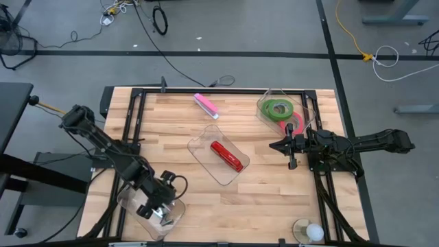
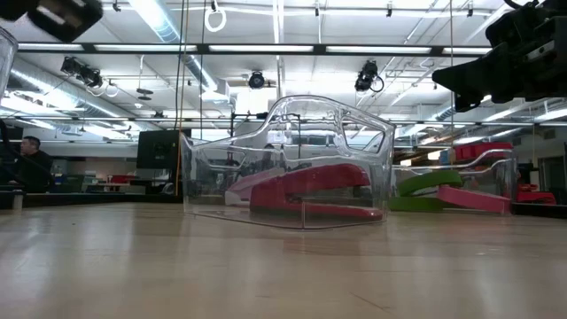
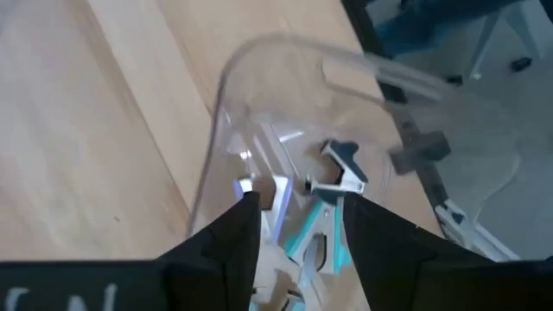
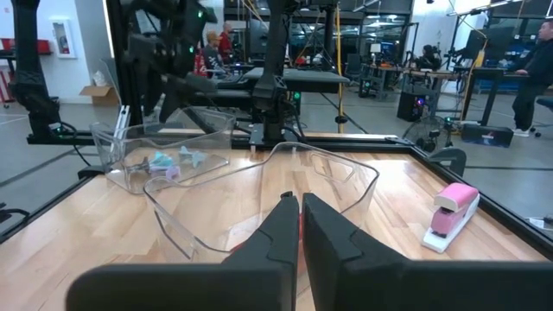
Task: Pick and place Stapler, Stapler remover, tape
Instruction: Put the pink stapler into the middle transparent bin
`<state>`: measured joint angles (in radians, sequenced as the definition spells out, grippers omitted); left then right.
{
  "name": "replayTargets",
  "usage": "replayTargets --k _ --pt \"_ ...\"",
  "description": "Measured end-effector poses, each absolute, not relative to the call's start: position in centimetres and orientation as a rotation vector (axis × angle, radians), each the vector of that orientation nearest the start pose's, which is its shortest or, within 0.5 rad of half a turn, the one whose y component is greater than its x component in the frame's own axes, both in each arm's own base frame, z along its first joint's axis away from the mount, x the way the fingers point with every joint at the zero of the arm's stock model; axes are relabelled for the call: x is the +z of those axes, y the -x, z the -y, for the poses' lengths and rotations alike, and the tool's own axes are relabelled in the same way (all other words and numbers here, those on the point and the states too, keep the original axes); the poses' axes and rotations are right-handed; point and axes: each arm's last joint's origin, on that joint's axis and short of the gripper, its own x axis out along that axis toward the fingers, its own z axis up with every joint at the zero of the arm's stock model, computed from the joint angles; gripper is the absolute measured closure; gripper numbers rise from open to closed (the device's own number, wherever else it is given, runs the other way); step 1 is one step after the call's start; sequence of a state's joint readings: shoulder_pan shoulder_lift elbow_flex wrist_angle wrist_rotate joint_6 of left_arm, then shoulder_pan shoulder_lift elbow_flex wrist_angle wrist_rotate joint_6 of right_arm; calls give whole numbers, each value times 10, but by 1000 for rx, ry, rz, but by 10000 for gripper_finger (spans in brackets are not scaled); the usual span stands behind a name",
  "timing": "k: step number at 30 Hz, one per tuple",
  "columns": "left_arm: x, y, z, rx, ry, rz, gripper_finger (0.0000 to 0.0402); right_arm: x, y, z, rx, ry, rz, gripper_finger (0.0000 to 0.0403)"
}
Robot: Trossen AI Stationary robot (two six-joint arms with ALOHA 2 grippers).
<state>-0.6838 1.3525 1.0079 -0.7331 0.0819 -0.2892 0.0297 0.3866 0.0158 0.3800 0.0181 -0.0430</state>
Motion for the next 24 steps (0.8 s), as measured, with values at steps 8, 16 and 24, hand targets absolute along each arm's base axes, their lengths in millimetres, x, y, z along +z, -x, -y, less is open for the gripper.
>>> replayTargets --k 8,16,24 --pt "276 -217 141 -432 -118 -1120 230 171 -122 -3 12 43 9 381" --pt "279 -235 93 -320 -194 -1152 229 171 -122 -3 11 43 9 381" --pt "283 -258 37 -110 -249 -1066 229 171 -122 -3 12 43 9 381"
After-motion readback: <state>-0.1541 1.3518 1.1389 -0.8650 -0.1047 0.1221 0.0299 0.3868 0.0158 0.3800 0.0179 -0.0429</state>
